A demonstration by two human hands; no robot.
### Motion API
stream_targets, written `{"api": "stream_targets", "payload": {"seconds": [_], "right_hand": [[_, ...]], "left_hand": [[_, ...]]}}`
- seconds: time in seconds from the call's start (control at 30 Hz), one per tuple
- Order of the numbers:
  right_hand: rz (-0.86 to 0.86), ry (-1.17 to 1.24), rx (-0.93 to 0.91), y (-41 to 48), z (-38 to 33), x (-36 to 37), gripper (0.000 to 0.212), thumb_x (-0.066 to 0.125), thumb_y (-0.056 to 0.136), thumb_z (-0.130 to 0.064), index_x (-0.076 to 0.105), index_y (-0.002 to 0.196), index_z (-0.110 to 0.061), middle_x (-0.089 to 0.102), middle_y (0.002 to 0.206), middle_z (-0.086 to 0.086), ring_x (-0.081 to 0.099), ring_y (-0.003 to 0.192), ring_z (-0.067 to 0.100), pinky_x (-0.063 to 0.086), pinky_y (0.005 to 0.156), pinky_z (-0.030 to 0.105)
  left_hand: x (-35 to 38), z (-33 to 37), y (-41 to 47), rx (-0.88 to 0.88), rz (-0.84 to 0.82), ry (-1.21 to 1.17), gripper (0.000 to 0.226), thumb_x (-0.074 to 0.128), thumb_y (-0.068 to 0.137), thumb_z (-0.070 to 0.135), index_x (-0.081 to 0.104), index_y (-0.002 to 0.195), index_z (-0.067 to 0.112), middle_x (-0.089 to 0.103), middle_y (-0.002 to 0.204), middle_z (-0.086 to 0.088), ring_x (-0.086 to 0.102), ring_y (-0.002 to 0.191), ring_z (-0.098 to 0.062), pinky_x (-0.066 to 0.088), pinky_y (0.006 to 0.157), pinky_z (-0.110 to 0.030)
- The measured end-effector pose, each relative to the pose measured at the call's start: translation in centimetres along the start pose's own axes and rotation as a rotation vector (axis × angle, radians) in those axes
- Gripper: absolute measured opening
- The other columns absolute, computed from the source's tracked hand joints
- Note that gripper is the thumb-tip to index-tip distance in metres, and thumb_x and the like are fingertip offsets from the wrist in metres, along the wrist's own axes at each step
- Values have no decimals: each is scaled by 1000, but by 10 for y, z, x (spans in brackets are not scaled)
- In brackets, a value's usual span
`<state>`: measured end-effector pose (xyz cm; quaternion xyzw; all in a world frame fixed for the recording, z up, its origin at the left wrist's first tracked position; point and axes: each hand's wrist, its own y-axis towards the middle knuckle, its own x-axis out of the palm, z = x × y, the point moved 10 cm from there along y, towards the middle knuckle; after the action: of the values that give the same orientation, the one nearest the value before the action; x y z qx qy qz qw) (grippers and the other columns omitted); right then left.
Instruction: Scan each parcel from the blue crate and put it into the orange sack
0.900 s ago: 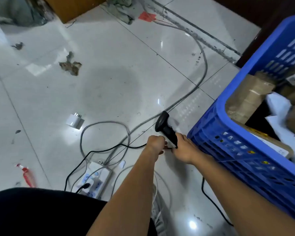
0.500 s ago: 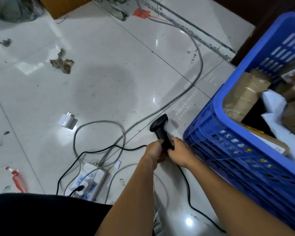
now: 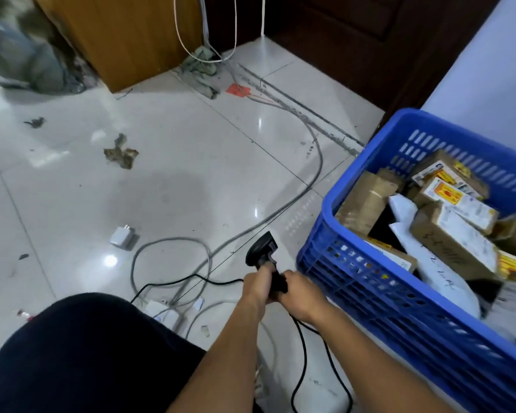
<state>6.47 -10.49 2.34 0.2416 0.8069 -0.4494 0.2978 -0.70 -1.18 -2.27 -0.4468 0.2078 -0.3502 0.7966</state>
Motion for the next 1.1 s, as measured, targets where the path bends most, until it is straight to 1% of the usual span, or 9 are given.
{"api": "stream_targets", "payload": {"seconds": [0.1, 0.3, 0.5, 0.7, 0.8, 0.87, 0.97, 1.03, 1.1], "right_hand": [[55, -58, -60, -34, -19, -24, 36, 59, 97, -35, 56, 129, -18, 65, 118, 7, 64, 107, 29, 53, 83, 39], [230, -99, -154, -97, -55, -88, 37, 61, 96, -38, 56, 128, -20, 64, 121, 7, 64, 110, 33, 52, 87, 43], [392, -92, -200, -161, -77, -155, 40, 57, 100, -36, 50, 132, -14, 61, 128, 13, 59, 117, 38, 48, 94, 46], [579, 22, -241, -244, -76, -221, 44, 57, 101, -37, 46, 137, -14, 60, 127, 12, 59, 115, 35, 47, 93, 45], [671, 102, -257, -290, -63, -249, 45, 58, 101, -34, 45, 139, -15, 60, 125, 10, 60, 112, 32, 49, 92, 48], [726, 164, -270, -318, -52, -264, 42, 60, 100, -33, 46, 137, -17, 61, 125, 8, 61, 110, 32, 50, 90, 48], [807, 244, -277, -353, -31, -283, 45, 62, 97, -35, 47, 137, -23, 65, 126, 4, 63, 112, 28, 51, 92, 48], [850, 314, -294, -372, -13, -292, 49, 63, 96, -35, 45, 141, -26, 66, 130, 3, 62, 118, 27, 51, 96, 49], [869, 411, -287, -384, 11, -297, 48, 64, 98, -30, 46, 142, -28, 67, 130, 2, 61, 120, 25, 49, 100, 45]], "left_hand": [[-5, 19, -35, 82, 39, 23, 33, 74, 85, 37, 70, 98, 7, 76, 99, -14, 72, 94, -29, 62, 92, -45], [-2, 72, -107, 275, 41, 7, 36, 79, 71, 37, 72, 90, 7, 76, 92, -13, 74, 89, -30, 63, 87, -45], [16, 136, -195, 577, 32, 82, 11, 75, 82, 24, 70, 78, 15, 67, 73, -2, 64, 75, -24, 47, 68, -30], [55, 177, -293, 813, -125, 112, 20, 83, 76, 27, 74, 87, 14, 74, 80, -3, 71, 80, -23, 56, 68, -32], [87, 188, -343, 931, -229, 141, 16, 84, 81, 23, 71, 88, 16, 74, 80, -2, 71, 80, -22, 59, 75, -36], [109, 189, -377, 1003, -286, 149, 14, 82, 85, 22, 69, 90, 17, 73, 82, -1, 71, 80, -20, 59, 73, -32], [141, 179, -414, 979, -410, 104, 12, 79, 89, 21, 69, 93, 16, 71, 79, -1, 69, 72, -16, 55, 62, -26], [170, 163, -427, 830, -571, 76, 12, 79, 88, 25, 75, 91, 14, 74, 86, -9, 69, 76, -22, 55, 70, -31], [203, 148, -441, 726, -717, 68, 17, 73, 92, 28, 76, 104, 16, 77, 101, -16, 68, 88, -28, 55, 80, -37]]}}
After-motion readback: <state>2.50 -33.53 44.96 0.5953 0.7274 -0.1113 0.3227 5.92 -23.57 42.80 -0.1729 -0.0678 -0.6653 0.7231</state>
